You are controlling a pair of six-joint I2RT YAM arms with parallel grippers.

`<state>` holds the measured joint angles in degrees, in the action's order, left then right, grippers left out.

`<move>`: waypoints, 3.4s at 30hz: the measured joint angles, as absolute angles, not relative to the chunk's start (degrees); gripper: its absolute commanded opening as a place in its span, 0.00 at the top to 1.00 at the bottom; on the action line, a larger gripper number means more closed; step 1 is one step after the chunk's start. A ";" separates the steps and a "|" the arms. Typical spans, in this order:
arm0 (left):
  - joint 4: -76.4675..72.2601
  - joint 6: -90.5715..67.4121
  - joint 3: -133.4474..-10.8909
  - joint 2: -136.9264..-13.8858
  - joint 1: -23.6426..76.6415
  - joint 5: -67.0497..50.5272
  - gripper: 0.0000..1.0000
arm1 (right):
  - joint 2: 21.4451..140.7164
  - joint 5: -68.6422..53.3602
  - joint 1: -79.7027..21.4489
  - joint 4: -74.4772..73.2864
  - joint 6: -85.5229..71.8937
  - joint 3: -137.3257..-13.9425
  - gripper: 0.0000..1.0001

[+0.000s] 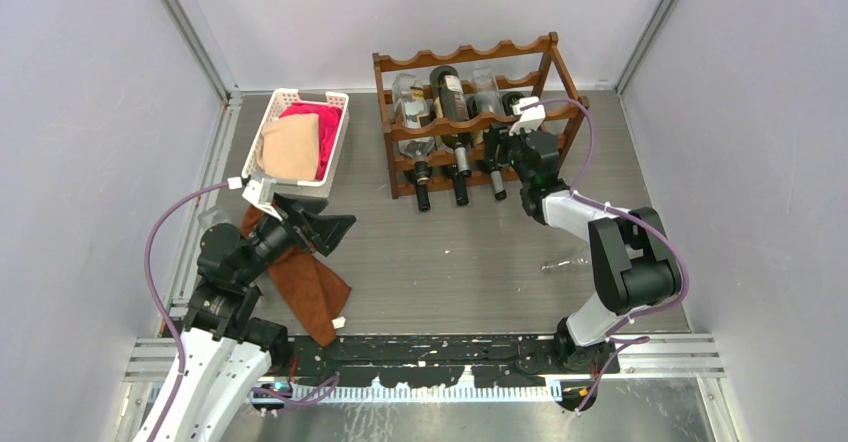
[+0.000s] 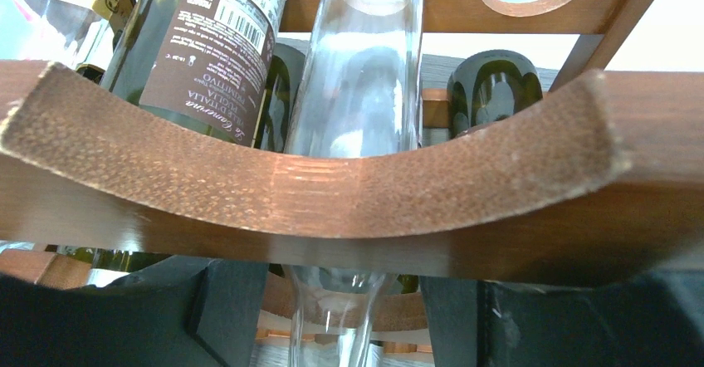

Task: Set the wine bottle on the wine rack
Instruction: Place the wine bottle in the wine rack.

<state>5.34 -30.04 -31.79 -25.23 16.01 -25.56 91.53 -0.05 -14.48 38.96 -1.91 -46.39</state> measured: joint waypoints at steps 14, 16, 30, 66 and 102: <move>5.37 -30.06 -31.79 -24.47 16.01 -25.58 0.04 | 91.53 -0.49 -14.22 38.98 -1.63 -46.41 0.52; 5.34 -30.06 -31.79 -24.43 16.01 -25.58 0.04 | 91.53 -0.51 -14.22 39.00 -1.63 -46.41 0.56; 4.73 -31.35 -31.79 -24.40 16.01 -25.85 0.04 | 92.40 -0.58 -14.13 39.66 -2.04 -47.00 0.29; 6.68 -35.70 -30.98 -29.36 16.01 -21.65 0.00 | 67.99 -13.39 -7.33 -8.99 5.37 -52.58 0.15; 22.70 -22.57 -48.21 -69.71 -26.28 9.52 0.08 | 59.31 -46.28 -8.56 -43.70 17.47 -60.20 0.00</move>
